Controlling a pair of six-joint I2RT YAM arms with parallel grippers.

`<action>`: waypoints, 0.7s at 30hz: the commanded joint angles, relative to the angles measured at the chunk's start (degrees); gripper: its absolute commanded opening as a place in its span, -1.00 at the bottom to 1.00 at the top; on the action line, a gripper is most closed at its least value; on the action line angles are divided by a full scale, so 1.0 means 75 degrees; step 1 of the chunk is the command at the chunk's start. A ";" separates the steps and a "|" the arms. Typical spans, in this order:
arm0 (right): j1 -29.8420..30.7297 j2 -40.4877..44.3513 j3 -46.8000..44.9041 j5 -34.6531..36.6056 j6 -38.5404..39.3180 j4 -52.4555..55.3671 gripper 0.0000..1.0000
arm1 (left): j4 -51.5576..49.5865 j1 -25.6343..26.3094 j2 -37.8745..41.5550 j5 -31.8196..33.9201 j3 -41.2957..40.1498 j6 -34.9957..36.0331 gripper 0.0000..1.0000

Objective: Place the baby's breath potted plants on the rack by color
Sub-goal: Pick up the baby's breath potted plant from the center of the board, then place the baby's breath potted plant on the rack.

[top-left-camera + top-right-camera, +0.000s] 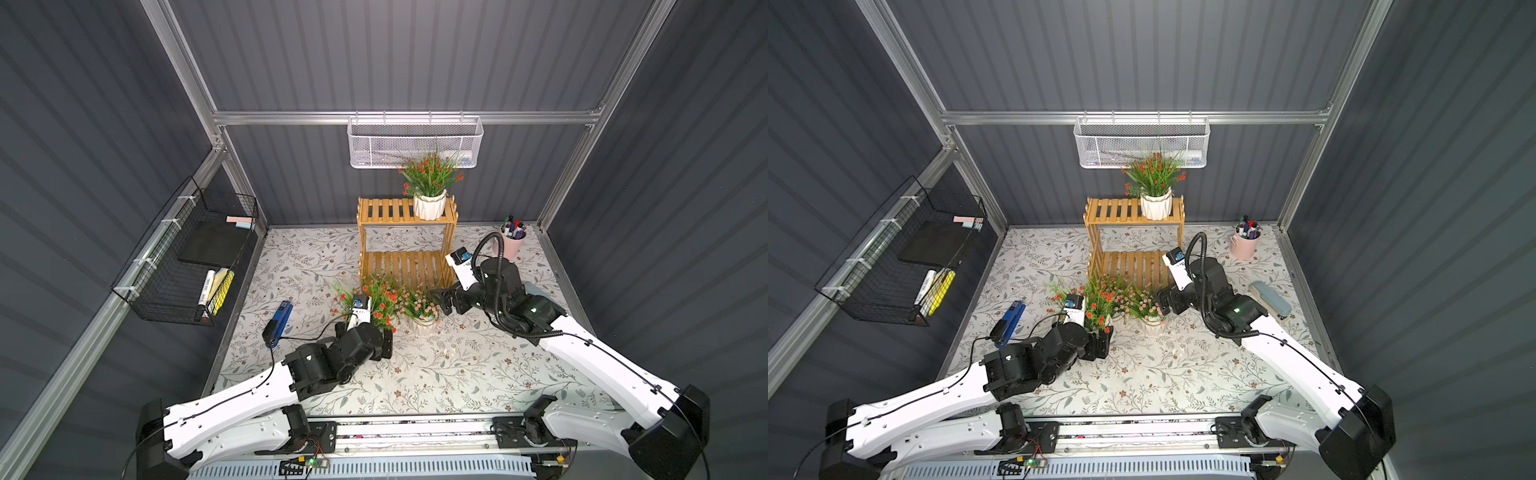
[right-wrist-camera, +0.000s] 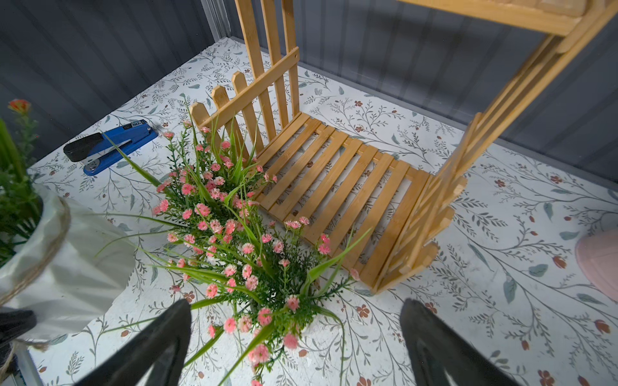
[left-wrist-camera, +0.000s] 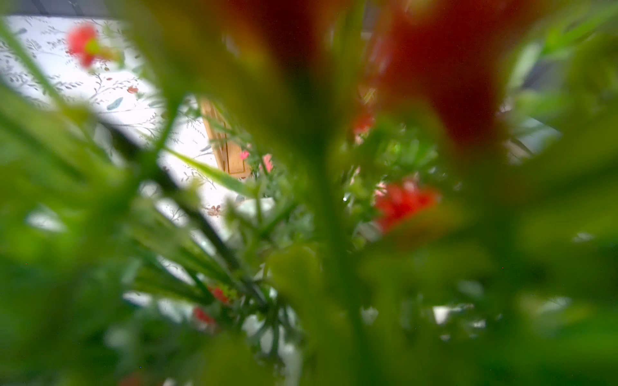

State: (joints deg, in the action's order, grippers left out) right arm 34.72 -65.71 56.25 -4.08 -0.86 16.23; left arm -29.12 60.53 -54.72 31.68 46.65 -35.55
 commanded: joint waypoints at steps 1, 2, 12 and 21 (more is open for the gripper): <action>0.0036 0.0170 -0.0048 0.0033 0.0006 -0.0105 0.98 | -0.0227 -0.0095 -0.0379 0.0417 0.0909 0.0229 0.39; 0.0044 0.0197 -0.0029 0.0020 -0.0022 -0.0109 0.98 | -0.0287 -0.0124 -0.0574 0.0420 0.1182 0.0300 0.39; 0.0046 0.0549 0.0094 0.0048 -0.0069 0.0116 0.98 | -0.0215 -0.1486 -0.2238 -0.0530 0.3182 0.1193 0.39; 0.0044 0.0980 0.0202 0.0248 -0.0232 0.0580 0.98 | -0.0318 -0.2638 -0.3873 -0.1229 0.5826 0.2414 0.39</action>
State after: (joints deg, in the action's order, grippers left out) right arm 34.72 -59.20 56.27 -3.18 -1.48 18.50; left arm -34.26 42.87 -82.74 24.34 84.01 -22.09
